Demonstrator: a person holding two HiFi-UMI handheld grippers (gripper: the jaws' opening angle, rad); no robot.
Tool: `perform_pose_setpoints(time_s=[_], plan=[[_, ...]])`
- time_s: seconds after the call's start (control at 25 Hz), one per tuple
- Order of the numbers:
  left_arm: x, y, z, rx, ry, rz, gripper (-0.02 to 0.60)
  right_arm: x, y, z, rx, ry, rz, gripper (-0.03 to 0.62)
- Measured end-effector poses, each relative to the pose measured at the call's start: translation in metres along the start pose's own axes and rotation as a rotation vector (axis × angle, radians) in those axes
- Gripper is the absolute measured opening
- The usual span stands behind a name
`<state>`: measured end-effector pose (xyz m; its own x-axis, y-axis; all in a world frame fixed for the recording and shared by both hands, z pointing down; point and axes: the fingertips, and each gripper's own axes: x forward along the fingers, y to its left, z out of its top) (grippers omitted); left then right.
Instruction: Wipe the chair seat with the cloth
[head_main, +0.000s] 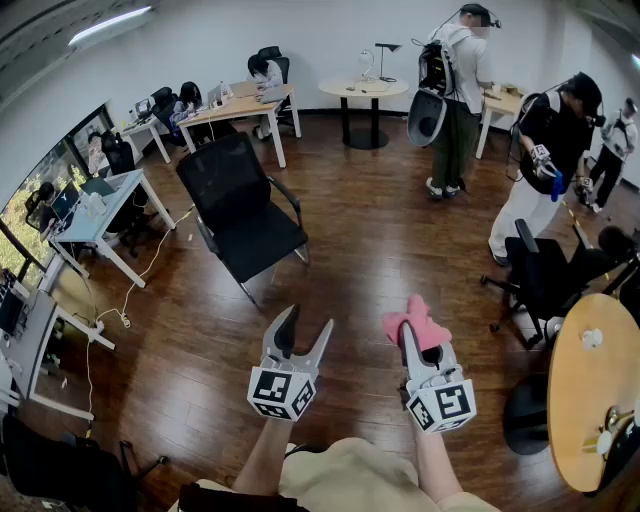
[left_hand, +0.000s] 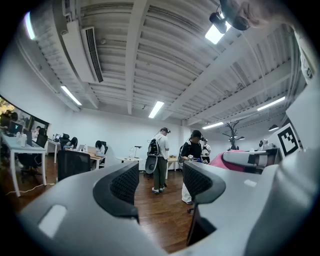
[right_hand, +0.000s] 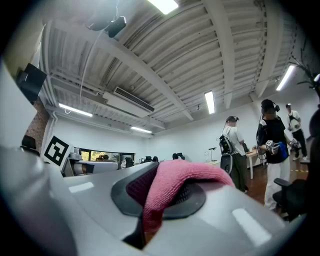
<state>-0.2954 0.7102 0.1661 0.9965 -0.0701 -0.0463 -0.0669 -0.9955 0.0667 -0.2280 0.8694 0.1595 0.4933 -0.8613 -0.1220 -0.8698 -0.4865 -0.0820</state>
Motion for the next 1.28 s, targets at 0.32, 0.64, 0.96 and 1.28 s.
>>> perform_pose_setpoints(time_s=[0.32, 0.64, 0.96, 1.28], plan=[[0.048, -0.015, -0.014, 0.029, 0.060, -0.020, 0.256, 0.024, -0.038, -0.017, 0.056, 0.023, 0.016, 0.017], [0.093, 0.075, -0.030, 0.020, 0.031, 0.114, 0.256, 0.134, -0.035, -0.044, 0.008, 0.067, 0.166, 0.017], [0.115, 0.220, -0.010, -0.010, -0.060, 0.321, 0.253, 0.289, 0.002, -0.047, -0.035, 0.081, 0.345, 0.017], [0.140, 0.302, -0.033, -0.015, -0.013, 0.510, 0.253, 0.400, 0.011, -0.081, 0.018, 0.091, 0.529, 0.017]])
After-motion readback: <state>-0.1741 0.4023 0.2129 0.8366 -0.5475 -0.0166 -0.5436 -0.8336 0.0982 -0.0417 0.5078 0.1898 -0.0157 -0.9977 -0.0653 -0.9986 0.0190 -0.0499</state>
